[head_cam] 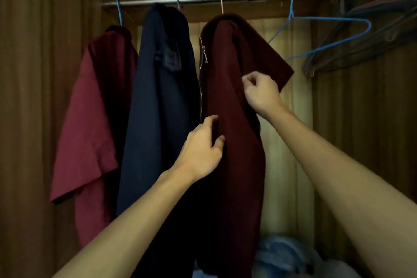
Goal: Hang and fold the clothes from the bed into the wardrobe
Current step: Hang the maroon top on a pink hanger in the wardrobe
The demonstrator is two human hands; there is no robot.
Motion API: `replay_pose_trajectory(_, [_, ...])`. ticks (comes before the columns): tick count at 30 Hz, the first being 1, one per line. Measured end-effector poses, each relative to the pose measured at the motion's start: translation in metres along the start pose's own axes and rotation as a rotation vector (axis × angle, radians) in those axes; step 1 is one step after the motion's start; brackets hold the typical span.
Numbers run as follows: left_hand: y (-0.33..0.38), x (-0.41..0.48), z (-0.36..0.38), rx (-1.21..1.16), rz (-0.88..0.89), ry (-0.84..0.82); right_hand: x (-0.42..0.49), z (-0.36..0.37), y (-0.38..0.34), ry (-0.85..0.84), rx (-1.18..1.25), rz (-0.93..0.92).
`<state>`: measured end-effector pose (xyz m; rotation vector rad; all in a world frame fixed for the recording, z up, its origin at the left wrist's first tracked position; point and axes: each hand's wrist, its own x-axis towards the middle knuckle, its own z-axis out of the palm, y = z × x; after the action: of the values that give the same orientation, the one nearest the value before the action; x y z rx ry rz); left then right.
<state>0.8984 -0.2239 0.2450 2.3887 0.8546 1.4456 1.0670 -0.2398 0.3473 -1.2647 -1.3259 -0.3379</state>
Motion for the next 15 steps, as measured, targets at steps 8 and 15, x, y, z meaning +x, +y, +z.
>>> replay_pose_trajectory(8, [-0.029, -0.153, 0.031, 0.030, -0.149, -0.199, -0.205, -0.032, 0.070, -0.326, -0.385, 0.097])
replay_pose_trajectory(15, [-0.040, -0.298, 0.048, 0.072, -0.281, -0.361, -0.386, -0.039, 0.067, -0.555, -0.338, 0.099])
